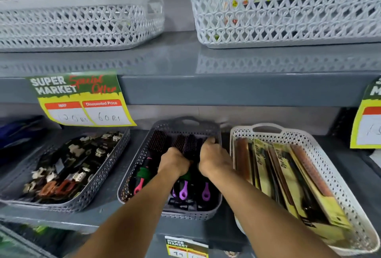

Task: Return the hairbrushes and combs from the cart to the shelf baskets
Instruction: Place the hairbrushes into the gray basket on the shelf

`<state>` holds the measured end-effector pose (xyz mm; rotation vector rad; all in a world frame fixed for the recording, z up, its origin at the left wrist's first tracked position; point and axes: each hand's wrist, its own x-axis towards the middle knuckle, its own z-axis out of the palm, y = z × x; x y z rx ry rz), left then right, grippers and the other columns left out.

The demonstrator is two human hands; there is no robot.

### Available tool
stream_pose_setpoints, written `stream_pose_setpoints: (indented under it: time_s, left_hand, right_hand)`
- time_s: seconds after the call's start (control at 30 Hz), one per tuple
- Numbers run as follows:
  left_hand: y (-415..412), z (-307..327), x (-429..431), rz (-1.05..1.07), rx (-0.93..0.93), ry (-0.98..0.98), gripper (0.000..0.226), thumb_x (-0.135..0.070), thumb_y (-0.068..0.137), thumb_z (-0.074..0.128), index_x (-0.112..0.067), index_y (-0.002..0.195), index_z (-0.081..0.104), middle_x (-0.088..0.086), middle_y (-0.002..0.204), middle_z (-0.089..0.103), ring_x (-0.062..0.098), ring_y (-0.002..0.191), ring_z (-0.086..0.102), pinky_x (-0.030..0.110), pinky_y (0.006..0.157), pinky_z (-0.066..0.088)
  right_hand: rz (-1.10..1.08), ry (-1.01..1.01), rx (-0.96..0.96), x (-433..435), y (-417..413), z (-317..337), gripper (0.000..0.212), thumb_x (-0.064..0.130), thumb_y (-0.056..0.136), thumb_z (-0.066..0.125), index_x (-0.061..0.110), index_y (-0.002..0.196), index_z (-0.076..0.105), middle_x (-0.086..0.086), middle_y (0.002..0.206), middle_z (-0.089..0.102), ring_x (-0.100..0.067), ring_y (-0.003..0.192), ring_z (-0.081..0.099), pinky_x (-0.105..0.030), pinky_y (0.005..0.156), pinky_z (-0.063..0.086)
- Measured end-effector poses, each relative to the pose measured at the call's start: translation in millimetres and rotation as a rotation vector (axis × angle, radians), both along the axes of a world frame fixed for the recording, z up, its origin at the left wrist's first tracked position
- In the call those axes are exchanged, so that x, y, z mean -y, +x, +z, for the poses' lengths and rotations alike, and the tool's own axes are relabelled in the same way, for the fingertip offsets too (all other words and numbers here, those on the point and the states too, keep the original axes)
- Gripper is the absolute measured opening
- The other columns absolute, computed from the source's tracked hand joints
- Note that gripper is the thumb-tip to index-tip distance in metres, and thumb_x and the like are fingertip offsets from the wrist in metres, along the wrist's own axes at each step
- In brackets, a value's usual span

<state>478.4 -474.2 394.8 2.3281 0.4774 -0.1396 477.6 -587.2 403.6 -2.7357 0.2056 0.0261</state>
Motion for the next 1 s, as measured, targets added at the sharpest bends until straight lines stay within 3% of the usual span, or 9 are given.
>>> stream_pose_setpoints:
  time_s: [0.1,0.27,0.5,0.7,0.83,1.0]
  left_hand:
    - [-1.4,-1.1,3.1,-0.027,-0.001,0.098,0.012,-0.011,0.080,0.057,-0.004,0.085,0.064,0.019,0.099,0.069,0.035,0.089,0.064,0.037,0.075,0.053]
    - [-2.3,-2.5,4.2,-0.026,0.003,0.211,0.025,-0.007,0.084,0.050,-0.002,0.105,0.062,0.021,0.112,0.066,0.037,0.101,0.063,0.040,0.083,0.052]
    - [-10.6,-1.4,6.0,-0.021,0.014,0.260,0.025,-0.006,0.084,0.049,-0.006,0.106,0.060,0.015,0.110,0.068,0.033,0.102,0.064,0.040,0.082,0.052]
    - [-21.2,2.4,0.5,-0.047,0.042,0.292,0.028,-0.007,0.084,0.048,-0.009,0.108,0.061,0.015,0.117,0.066,0.033,0.114,0.056,0.041,0.088,0.050]
    - [-33.1,8.0,-9.9,-0.094,0.176,0.329,0.032,-0.028,0.088,0.052,-0.009,0.112,0.063,0.014,0.120,0.059,0.036,0.117,0.049,0.045,0.091,0.047]
    - [-55.5,19.2,-42.7,-0.150,0.404,0.424,0.030,-0.020,0.087,0.044,-0.009,0.109,0.062,0.017,0.116,0.057,0.039,0.111,0.050,0.044,0.091,0.045]
  right_hand:
    - [0.017,-0.027,-0.010,-8.5,-0.1,-5.7,0.035,-0.008,0.085,0.042,0.002,0.119,0.042,-0.023,0.117,0.063,-0.040,0.106,0.062,-0.043,0.073,0.047]
    - [-0.022,0.032,-0.039,-13.7,1.3,-9.6,0.034,-0.002,0.089,0.028,0.002,0.121,0.043,-0.021,0.119,0.063,-0.038,0.107,0.061,-0.040,0.069,0.042]
    - [-0.013,-0.012,-0.061,-11.4,-6.3,-7.2,0.037,-0.004,0.088,0.031,0.002,0.123,0.041,-0.022,0.122,0.061,-0.039,0.110,0.059,-0.041,0.072,0.044]
    - [0.073,-0.138,-0.009,-10.1,-19.8,-5.3,0.039,-0.004,0.086,0.039,0.004,0.124,0.039,-0.019,0.115,0.065,-0.035,0.105,0.063,-0.043,0.079,0.050]
    - [0.103,-0.195,0.025,-8.5,-30.2,4.5,0.038,0.001,0.085,0.044,0.006,0.123,0.040,-0.016,0.114,0.065,-0.033,0.104,0.064,-0.039,0.075,0.049]
    - [0.167,-0.257,0.143,-31.5,-44.2,26.7,0.040,0.015,0.086,0.048,0.012,0.126,0.041,-0.013,0.128,0.055,-0.032,0.110,0.061,-0.041,0.082,0.051]
